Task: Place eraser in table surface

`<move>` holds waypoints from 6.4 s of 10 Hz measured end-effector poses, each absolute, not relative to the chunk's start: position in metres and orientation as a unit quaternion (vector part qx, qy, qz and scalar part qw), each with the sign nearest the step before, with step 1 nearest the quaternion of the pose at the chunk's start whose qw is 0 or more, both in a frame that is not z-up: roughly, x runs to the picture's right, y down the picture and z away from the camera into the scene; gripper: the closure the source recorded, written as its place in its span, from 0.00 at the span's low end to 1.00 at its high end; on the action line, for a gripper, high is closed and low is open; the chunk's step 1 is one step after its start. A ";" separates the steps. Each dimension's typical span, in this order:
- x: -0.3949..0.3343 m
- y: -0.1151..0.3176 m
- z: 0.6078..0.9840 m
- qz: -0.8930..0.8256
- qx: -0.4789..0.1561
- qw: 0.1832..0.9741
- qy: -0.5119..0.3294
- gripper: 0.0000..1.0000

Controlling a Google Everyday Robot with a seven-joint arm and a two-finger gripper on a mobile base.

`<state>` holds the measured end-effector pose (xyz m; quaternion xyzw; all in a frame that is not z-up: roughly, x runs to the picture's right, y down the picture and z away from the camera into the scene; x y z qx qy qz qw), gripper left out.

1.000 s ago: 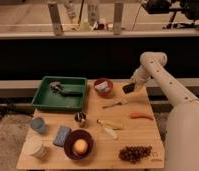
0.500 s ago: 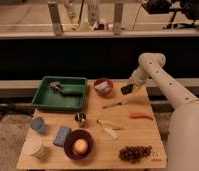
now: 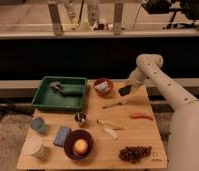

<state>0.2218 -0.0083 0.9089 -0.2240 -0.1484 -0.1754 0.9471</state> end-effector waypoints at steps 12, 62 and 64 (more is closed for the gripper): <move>0.229 0.094 0.889 -0.191 -0.297 0.915 -0.196 0.99; 0.217 0.088 0.903 -0.174 -0.338 0.913 -0.146 0.24; 0.217 0.088 0.903 -0.174 -0.338 0.913 -0.146 0.24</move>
